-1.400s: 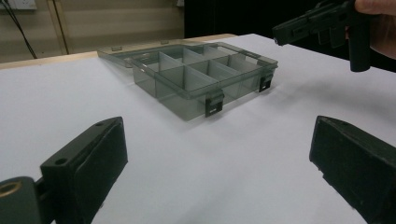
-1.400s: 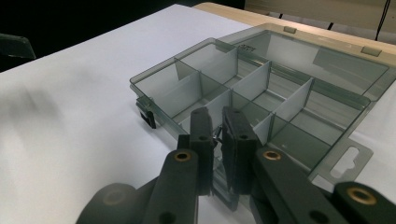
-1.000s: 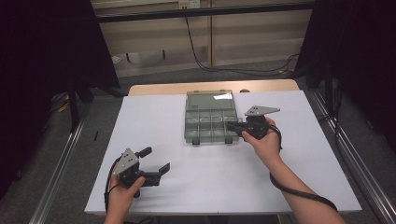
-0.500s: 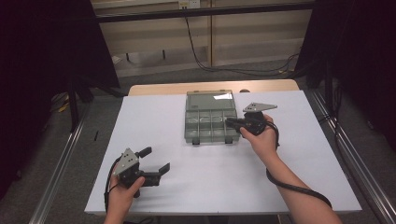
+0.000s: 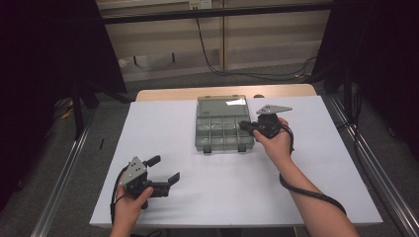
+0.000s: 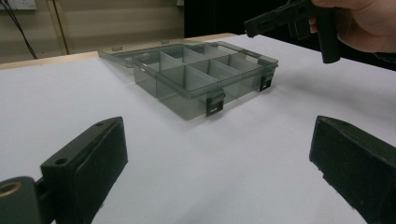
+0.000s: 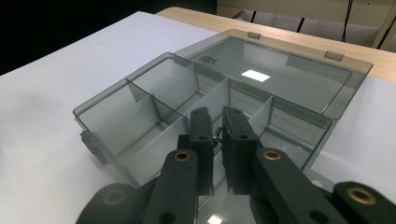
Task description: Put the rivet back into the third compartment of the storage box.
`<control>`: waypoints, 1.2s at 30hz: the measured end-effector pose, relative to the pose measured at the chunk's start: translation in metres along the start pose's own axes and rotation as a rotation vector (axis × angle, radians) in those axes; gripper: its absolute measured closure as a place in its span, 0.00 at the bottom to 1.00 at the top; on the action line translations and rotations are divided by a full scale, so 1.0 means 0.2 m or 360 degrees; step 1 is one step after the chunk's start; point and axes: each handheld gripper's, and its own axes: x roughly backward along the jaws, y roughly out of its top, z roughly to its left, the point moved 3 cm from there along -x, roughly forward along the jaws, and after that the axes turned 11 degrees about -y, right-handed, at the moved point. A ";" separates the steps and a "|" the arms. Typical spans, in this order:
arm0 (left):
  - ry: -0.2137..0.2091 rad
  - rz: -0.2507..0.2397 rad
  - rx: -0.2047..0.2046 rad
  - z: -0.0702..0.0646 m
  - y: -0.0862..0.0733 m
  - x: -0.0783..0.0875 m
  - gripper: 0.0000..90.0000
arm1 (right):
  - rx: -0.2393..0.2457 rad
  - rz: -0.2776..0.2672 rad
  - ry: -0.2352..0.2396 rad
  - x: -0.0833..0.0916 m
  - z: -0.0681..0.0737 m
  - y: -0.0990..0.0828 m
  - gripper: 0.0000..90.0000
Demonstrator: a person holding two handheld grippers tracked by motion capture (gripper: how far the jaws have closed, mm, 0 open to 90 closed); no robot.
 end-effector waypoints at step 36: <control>-0.0009 0.0011 -0.0003 0.01 0.00 0.00 0.05 | 0.0028 0.0082 -0.0075 -0.21 0.06 0.07 0.93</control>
